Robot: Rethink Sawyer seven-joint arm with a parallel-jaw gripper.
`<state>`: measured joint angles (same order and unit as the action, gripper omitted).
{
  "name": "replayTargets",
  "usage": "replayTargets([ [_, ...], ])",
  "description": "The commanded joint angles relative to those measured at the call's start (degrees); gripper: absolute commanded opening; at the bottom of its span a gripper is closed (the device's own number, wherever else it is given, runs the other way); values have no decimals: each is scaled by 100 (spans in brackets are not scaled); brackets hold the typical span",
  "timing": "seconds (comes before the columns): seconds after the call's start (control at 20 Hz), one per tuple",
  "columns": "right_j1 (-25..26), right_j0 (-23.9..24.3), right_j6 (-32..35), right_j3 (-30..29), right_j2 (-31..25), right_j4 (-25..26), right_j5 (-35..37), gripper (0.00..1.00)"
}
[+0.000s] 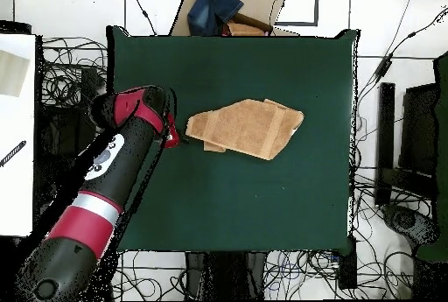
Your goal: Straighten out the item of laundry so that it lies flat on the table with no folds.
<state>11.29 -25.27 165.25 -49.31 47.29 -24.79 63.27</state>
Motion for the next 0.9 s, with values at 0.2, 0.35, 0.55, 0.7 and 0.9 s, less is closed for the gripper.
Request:
replayTargets([
  [0.2, 205, 43, 1707, -142, -171, -86, -610, 0],
  [0.35, 179, 43, 1676, -198, -196, -93, -651, 0],
  [0.55, 145, 100, 1631, -203, -283, -154, -540, 0],
  [0.7, 171, 105, 1682, -180, -280, -175, -591, 0],
  [0.9, 132, 79, 1658, -187, -262, -158, -528, 0],
])
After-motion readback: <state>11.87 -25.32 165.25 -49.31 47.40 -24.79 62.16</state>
